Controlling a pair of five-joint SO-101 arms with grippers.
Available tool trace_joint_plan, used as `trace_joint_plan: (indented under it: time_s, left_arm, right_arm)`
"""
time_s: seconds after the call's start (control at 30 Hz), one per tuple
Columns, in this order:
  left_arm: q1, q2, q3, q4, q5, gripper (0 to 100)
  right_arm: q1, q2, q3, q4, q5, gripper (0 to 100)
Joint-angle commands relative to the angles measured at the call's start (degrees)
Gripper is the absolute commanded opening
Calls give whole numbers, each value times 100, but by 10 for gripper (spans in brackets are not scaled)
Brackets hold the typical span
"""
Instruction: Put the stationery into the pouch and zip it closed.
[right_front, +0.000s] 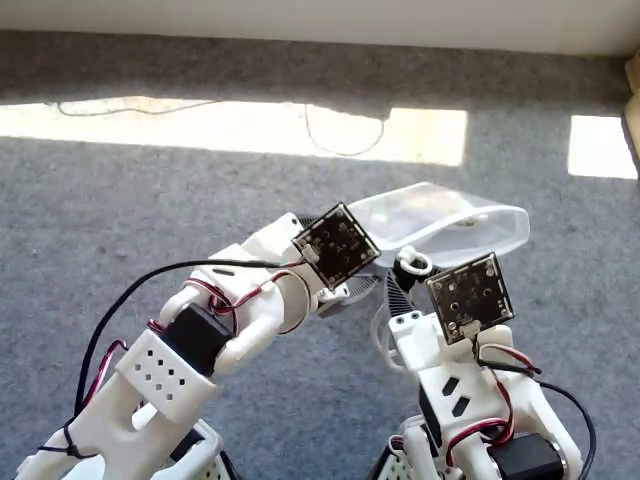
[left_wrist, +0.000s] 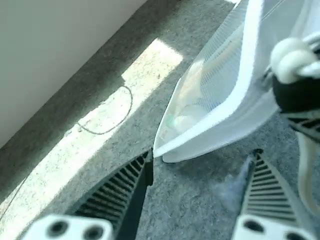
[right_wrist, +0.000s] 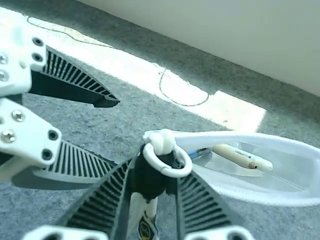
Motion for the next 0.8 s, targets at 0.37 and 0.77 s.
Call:
trace_joint_plan:
  time_s: [0.37,0.77]
  left_arm:
    - [435,-84,576,-1495,-352,285]
    - [558,330,637,-2084,-387,284]
  right_arm:
    - [22,40,-347,-119,-53,5]
    - [13,40,-347,-119,-53,5]
